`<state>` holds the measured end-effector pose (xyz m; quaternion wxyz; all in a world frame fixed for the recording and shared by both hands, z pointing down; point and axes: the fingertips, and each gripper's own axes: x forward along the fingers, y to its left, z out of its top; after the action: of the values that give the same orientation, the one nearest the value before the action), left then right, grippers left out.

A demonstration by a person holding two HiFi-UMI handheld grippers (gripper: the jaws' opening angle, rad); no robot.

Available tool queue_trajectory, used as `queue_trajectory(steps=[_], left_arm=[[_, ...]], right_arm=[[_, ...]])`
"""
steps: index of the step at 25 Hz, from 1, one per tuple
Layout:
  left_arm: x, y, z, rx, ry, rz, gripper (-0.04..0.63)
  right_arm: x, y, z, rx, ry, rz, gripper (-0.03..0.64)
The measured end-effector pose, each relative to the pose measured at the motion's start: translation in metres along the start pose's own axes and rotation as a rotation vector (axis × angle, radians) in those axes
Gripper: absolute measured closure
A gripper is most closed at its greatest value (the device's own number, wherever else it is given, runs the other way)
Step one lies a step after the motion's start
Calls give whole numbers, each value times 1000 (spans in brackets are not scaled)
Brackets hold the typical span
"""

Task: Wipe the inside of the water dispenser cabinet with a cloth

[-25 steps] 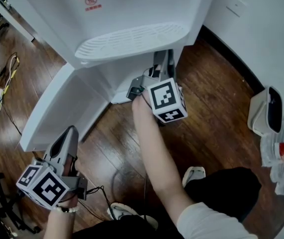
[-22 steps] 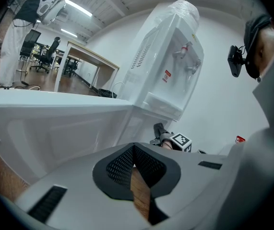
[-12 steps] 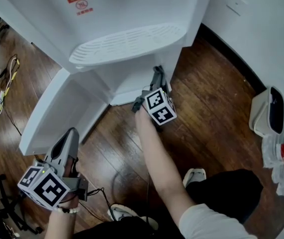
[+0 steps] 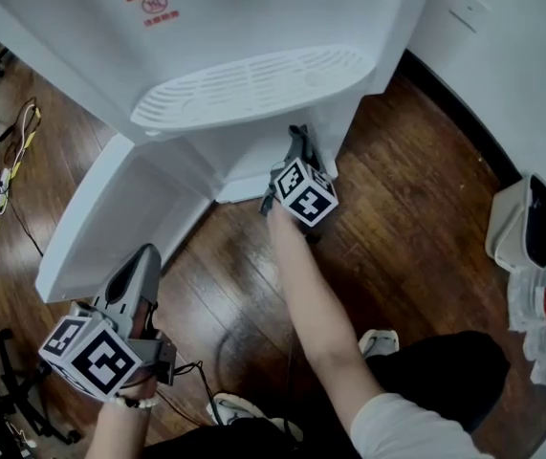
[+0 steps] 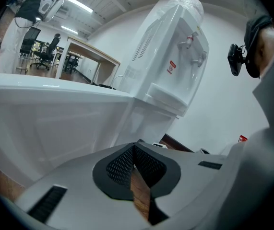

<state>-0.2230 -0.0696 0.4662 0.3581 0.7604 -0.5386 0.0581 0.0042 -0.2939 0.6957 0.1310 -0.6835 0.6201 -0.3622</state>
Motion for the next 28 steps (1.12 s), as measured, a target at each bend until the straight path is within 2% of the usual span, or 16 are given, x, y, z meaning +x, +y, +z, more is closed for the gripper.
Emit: queue_trajectory(steps=[3,7,12,16,20,24,28], left_arm=[[3,7,-3,-3,14,14,609],[3,19,-6,-24,16,39,609],[5,23,-9,-27,27,40,609],[4,30,-10,-40,23,49,609],[2,36,-8,-51,20,54,609],[6,33,-8,-44,24,36,609],[8,25,-9,-33,29,18,609]], right_arm=[[26,17,6,-125,65,2,581],[52,29,10,-246,64,-34,580],[72,30,12,-276,83,-137,580],[85,19,8,-320,132,-255,580],[89,32,8,-364,163,-217,580],[76,39,-17,-395,303,-174,580],[48,39,-53,-420,518,-169,580]])
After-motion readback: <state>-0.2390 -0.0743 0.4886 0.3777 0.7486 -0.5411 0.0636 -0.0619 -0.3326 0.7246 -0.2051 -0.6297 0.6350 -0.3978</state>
